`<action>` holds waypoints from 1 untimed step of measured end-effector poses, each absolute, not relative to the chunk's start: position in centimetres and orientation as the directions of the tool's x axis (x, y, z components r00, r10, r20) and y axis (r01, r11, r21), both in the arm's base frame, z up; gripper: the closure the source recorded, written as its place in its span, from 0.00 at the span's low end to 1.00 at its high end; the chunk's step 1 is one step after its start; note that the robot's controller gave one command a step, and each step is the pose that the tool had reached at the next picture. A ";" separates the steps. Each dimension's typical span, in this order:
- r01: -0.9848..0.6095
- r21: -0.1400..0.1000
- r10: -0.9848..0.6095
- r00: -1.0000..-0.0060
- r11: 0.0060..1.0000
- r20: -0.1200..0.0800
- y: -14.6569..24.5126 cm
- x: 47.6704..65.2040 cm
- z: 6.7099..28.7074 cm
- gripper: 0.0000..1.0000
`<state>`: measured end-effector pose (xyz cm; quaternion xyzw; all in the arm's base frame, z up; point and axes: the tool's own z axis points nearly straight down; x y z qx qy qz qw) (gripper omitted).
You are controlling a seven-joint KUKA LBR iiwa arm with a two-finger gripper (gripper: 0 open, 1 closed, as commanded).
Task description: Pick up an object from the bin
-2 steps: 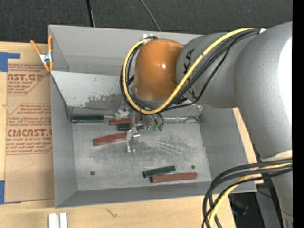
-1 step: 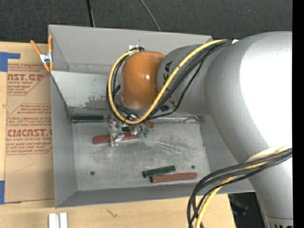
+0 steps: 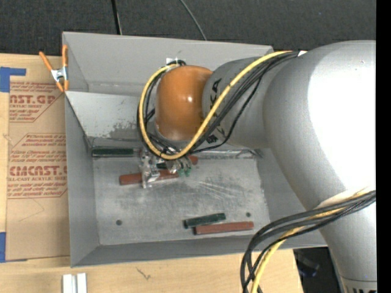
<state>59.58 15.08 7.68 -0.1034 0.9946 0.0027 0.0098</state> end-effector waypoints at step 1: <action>-0.226 0.000 -0.226 -0.974 0.974 0.001 14.7 58.8 12.6 1.00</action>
Offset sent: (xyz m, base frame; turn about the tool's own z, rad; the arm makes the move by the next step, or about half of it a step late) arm -0.0117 0.0066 0.1613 0.0232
